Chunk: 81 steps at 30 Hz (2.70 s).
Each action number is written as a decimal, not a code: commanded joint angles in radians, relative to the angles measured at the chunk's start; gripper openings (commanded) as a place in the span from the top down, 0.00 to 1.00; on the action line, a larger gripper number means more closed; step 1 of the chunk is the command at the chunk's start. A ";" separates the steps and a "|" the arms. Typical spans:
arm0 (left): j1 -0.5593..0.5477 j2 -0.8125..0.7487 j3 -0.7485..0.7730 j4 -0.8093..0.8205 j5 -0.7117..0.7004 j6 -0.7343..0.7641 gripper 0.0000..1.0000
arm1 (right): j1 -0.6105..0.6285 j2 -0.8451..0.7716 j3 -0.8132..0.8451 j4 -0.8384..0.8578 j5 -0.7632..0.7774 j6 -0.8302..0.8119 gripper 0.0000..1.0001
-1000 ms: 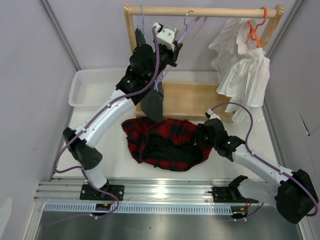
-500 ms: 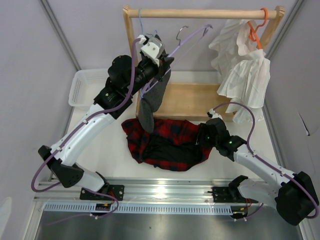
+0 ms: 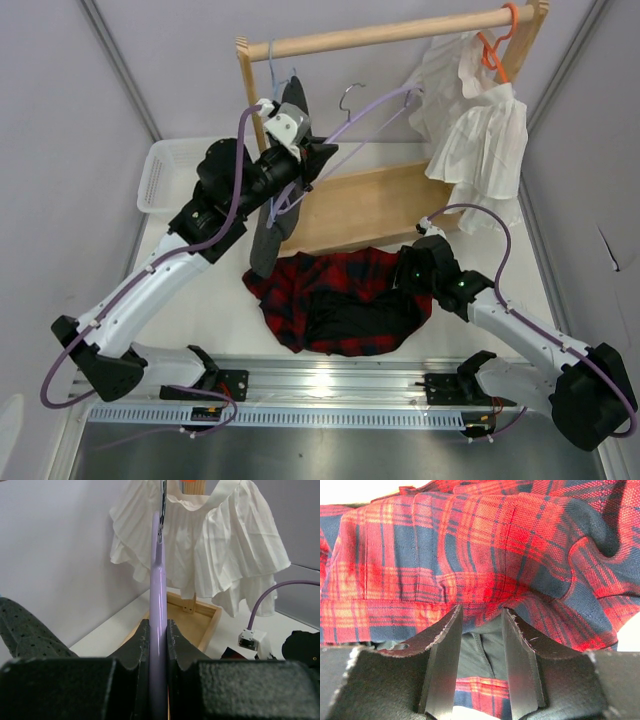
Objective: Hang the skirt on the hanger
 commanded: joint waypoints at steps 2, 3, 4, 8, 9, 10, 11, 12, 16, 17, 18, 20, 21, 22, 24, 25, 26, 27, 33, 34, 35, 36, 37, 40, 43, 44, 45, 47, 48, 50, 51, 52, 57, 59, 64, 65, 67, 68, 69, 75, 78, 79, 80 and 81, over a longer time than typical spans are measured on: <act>0.034 0.087 0.106 0.047 0.015 -0.056 1.00 | -0.005 0.003 0.046 0.010 -0.004 -0.015 0.58; 0.046 0.102 0.133 0.050 0.034 -0.062 1.00 | -0.007 0.003 0.048 0.007 -0.004 -0.016 0.58; 0.066 0.133 0.158 0.058 0.044 -0.062 1.00 | -0.008 0.003 0.049 0.005 -0.003 -0.018 0.58; 0.104 0.173 0.175 0.158 0.074 -0.091 1.00 | -0.011 0.000 0.055 -0.003 -0.003 -0.021 0.58; 0.111 0.179 0.177 0.179 0.080 -0.090 1.00 | -0.011 0.000 0.054 -0.004 -0.004 -0.022 0.58; 0.127 0.197 0.192 0.210 0.090 -0.093 1.00 | -0.011 0.000 0.054 -0.006 -0.004 -0.022 0.58; 0.135 0.205 0.198 0.228 0.118 -0.096 1.00 | -0.011 -0.001 0.054 -0.006 -0.006 -0.022 0.58; 0.143 0.214 0.212 0.248 0.133 -0.096 1.00 | -0.011 -0.001 0.054 -0.004 -0.006 -0.022 0.58; 0.175 0.288 0.307 0.288 0.222 -0.114 1.00 | -0.013 -0.004 0.052 -0.007 -0.007 -0.021 0.58; 0.177 0.299 0.347 0.282 0.235 -0.116 1.00 | -0.013 -0.006 0.052 -0.007 -0.007 -0.022 0.58; 0.175 0.314 0.367 0.270 0.250 -0.114 1.00 | -0.013 -0.007 0.052 -0.007 -0.006 -0.022 0.58; 0.175 0.360 0.473 0.216 0.258 -0.126 1.00 | -0.013 -0.007 0.052 -0.006 -0.006 -0.022 0.58; 0.175 0.374 0.489 0.207 0.273 -0.143 1.00 | -0.014 -0.007 0.052 -0.004 -0.006 -0.021 0.58; 0.174 0.381 0.517 0.199 0.279 -0.154 1.00 | -0.016 -0.006 0.052 -0.004 -0.006 -0.022 0.58; 0.169 0.391 0.543 0.156 0.287 -0.180 1.00 | -0.016 -0.003 0.054 -0.003 -0.006 -0.022 0.58; 0.164 0.382 0.530 0.149 0.285 -0.183 1.00 | -0.016 -0.003 0.054 -0.003 -0.007 -0.022 0.58; 0.154 0.342 0.493 0.147 0.276 -0.182 1.00 | -0.016 -0.004 0.052 -0.003 -0.006 -0.024 0.58; 0.149 0.317 0.441 0.155 0.275 -0.185 1.00 | -0.017 -0.004 0.052 -0.004 -0.006 -0.024 0.58; 0.144 0.124 0.194 0.213 0.273 -0.240 1.00 | -0.022 0.007 0.051 0.005 -0.016 -0.031 0.58; 0.144 0.084 0.178 0.215 0.281 -0.249 1.00 | -0.022 0.010 0.051 0.005 -0.016 -0.033 0.58; 0.141 0.066 0.148 0.215 0.290 -0.254 1.00 | -0.024 0.010 0.049 0.005 -0.016 -0.034 0.58; 0.138 0.029 0.119 0.216 0.291 -0.251 1.00 | -0.022 0.011 0.049 0.008 -0.018 -0.034 0.58; 0.138 0.017 0.100 0.215 0.298 -0.249 1.00 | -0.025 0.016 0.049 0.011 -0.019 -0.034 0.58; 0.137 -0.002 0.085 0.185 0.340 -0.254 1.00 | -0.025 0.022 0.046 0.017 -0.024 -0.034 0.58; 0.137 -0.029 0.053 0.221 0.374 -0.252 1.00 | -0.027 0.025 0.045 0.022 -0.026 -0.033 0.58; 0.137 -0.028 0.062 0.198 0.383 -0.252 1.00 | -0.027 0.026 0.045 0.022 -0.024 -0.033 0.58; 0.137 -0.023 0.074 0.173 0.406 -0.252 1.00 | -0.027 0.025 0.045 0.022 -0.026 -0.033 0.58; 0.137 -0.023 0.103 0.112 0.422 -0.251 1.00 | -0.027 0.025 0.043 0.020 -0.026 -0.033 0.58; 0.137 -0.031 0.097 0.095 0.426 -0.252 1.00 | -0.027 0.023 0.043 0.020 -0.026 -0.031 0.58; 0.137 -0.062 0.062 0.014 0.423 -0.240 1.00 | -0.027 0.022 0.043 0.019 -0.027 -0.031 0.58; 0.137 -0.075 0.043 -0.006 0.419 -0.237 1.00 | -0.027 0.019 0.042 0.019 -0.029 -0.031 0.58; 0.137 -0.092 0.025 -0.023 0.413 -0.235 1.00 | -0.028 0.017 0.041 0.019 -0.032 -0.030 0.58; 0.128 -0.238 -0.176 -0.064 0.399 -0.251 1.00 | -0.028 0.019 0.049 0.005 -0.050 -0.027 0.58; 0.121 -0.273 -0.222 -0.091 0.384 -0.248 1.00 | -0.031 0.014 0.055 -0.010 -0.052 -0.027 0.59; 0.097 -0.368 -0.345 -0.178 0.384 -0.237 1.00 | -0.045 -0.021 0.063 -0.047 -0.047 -0.019 0.63; 0.095 -0.381 -0.357 -0.184 0.387 -0.238 1.00 | -0.050 -0.036 0.063 -0.059 -0.046 -0.019 0.63; 0.089 -0.398 -0.391 -0.213 0.396 -0.237 1.00 | -0.059 -0.050 0.063 -0.070 -0.047 -0.015 0.63; 0.086 -0.411 -0.395 -0.229 0.397 -0.232 1.00 | -0.060 -0.059 0.063 -0.079 -0.047 -0.011 0.63; 0.082 -0.418 -0.403 -0.242 0.399 -0.228 1.00 | -0.065 -0.064 0.063 -0.084 -0.047 -0.011 0.63; 0.068 -0.456 -0.460 -0.319 0.458 -0.200 1.00 | -0.094 -0.066 0.057 -0.099 -0.052 -0.005 0.62; 0.057 -0.448 -0.466 -0.356 0.492 -0.185 1.00 | -0.102 -0.056 0.060 -0.109 -0.050 -0.007 0.62; 0.051 -0.444 -0.461 -0.367 0.506 -0.176 1.00 | -0.109 -0.058 0.058 -0.113 -0.050 -0.005 0.62; 0.046 -0.441 -0.461 -0.377 0.509 -0.168 1.00 | -0.111 -0.058 0.060 -0.115 -0.052 -0.007 0.62; 0.040 -0.430 -0.458 -0.403 0.512 -0.160 1.00 | -0.113 -0.056 0.058 -0.118 -0.052 -0.007 0.62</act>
